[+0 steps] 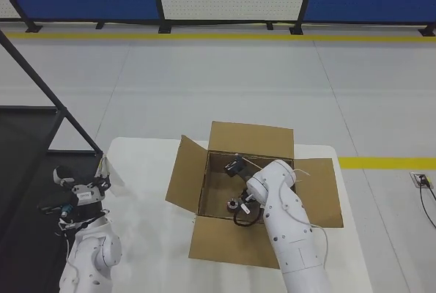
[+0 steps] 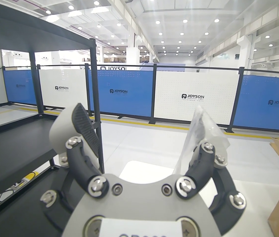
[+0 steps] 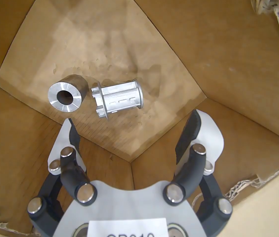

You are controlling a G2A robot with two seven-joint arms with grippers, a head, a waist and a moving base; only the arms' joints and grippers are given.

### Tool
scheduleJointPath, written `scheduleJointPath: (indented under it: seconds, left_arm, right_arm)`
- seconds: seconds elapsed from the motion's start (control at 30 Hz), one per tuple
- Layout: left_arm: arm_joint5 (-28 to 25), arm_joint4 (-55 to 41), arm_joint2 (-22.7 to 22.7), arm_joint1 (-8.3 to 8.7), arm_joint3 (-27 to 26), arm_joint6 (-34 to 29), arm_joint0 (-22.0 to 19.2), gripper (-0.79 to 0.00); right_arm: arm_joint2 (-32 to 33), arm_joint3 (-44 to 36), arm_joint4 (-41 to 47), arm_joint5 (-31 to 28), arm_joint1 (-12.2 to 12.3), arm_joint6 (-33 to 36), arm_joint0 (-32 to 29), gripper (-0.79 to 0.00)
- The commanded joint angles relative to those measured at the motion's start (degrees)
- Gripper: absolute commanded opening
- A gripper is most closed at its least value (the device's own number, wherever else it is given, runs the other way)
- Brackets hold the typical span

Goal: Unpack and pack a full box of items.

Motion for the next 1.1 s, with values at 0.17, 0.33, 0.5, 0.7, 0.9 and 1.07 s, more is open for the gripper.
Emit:
scheduleJointPath:
  seconds: [0.17, 0.33, 0.5, 0.7, 0.9, 1.07]
  left_arm:
    - [0.4, 0.7, 0.8, -0.09, -0.5, -0.4, -0.1, 0.000]
    - [0.5, 1.0, 0.8, -0.08, -1.0, -0.4, 0.1, 0.000]
    - [0.8, 0.8, 0.5, -0.07, -1.2, -0.3, 0.5, 0.000]
    - [1.1, 1.2, 0.7, -0.09, -1.3, -0.6, 0.4, 0.000]
    - [1.3, 1.5, 1.0, -0.13, -1.4, -0.9, 0.1, 0.000]
    - [1.4, 1.6, 1.3, -0.18, -1.0, -0.9, -0.2, 0.000]
  right_arm:
    - [-1.3, 1.2, -1.4, 2.0, 0.2, -3.3, -0.8, 0.000]
    - [0.2, 9.3, -0.9, 2.9, 0.9, -6.7, 3.1, 0.000]
    - [1.1, 16.6, -0.1, 2.5, 1.7, -9.0, 7.1, 0.000]
    - [1.2, 21.0, -0.1, 3.0, 2.4, -10.0, 9.7, 0.000]
    - [0.6, 25.0, 0.5, 2.9, 2.8, -10.7, 11.3, 0.000]
    - [0.2, 28.2, 1.5, 2.8, 3.0, -12.5, 12.6, 0.000]
